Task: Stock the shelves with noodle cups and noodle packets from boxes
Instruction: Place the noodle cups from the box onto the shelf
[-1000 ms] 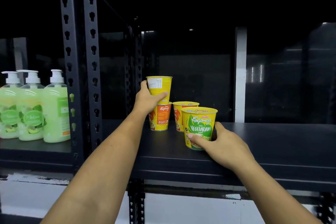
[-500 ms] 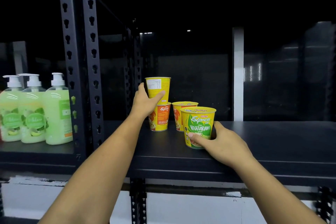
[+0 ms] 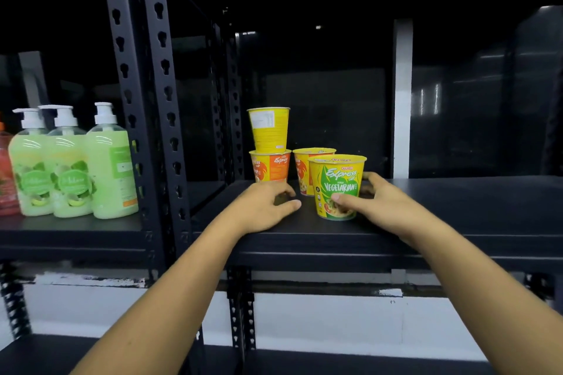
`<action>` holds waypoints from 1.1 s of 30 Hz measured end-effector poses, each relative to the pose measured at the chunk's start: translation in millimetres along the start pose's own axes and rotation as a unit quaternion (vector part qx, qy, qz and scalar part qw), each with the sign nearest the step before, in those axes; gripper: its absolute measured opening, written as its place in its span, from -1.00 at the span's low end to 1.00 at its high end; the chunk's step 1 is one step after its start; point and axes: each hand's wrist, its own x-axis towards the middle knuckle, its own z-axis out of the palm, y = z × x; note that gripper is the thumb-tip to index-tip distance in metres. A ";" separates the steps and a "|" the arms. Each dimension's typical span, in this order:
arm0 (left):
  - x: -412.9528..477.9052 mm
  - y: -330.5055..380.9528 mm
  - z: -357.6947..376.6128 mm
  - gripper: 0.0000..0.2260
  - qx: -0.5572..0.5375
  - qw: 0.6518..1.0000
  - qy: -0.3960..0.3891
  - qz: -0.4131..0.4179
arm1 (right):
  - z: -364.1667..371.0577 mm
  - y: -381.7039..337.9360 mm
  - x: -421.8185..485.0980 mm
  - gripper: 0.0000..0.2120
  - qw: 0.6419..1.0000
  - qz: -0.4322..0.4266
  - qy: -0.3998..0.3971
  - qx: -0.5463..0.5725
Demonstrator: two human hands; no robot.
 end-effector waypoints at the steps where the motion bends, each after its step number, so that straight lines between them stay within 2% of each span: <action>1: -0.4 1.5 -0.8 -0.61 -0.005 1.000 -0.019 -0.014 | -0.4 -0.3 -0.5 -0.16 1.000 0.000 -0.004 0.002; 5: 2.8 9.9 -1.8 -0.48 0.020 0.991 -0.129 -0.045 | -2.1 -2.6 -1.3 -0.15 1.000 0.010 -0.010 0.014; 7: 5.2 12.8 -2.3 -0.43 0.035 0.983 -0.175 -0.053 | -2.0 -3.1 -1.8 -0.23 1.000 0.007 -0.014 0.018; 10: 8.5 13.1 -1.3 -0.36 0.053 0.975 -0.204 -0.064 | -1.7 -1.8 -2.2 -0.39 1.000 -0.003 -0.002 0.021; 14: 8.7 13.5 -0.2 -0.33 0.048 0.974 -0.206 -0.075 | -1.5 -1.6 -0.8 -0.40 0.999 -0.019 0.022 0.038; 19: 8.6 12.8 1.3 -0.34 0.050 0.976 -0.199 -0.071 | -6.8 -18.6 10.9 -0.52 0.991 -0.057 0.040 0.119; 24: 10.2 7.7 3.8 -0.33 0.040 0.979 -0.186 -0.075 | -4.5 -48.6 55.6 -0.44 0.983 -0.087 0.107 0.125; 28: 12.2 1.1 6.4 -0.33 0.027 0.982 -0.169 -0.079 | 10.0 -63.8 87.1 -0.47 0.974 -0.106 0.161 0.118; 33: 13.3 -1.5 7.3 -0.35 0.006 0.985 -0.156 -0.079 | 26.6 -57.7 114.4 -0.38 0.972 -0.107 0.183 0.100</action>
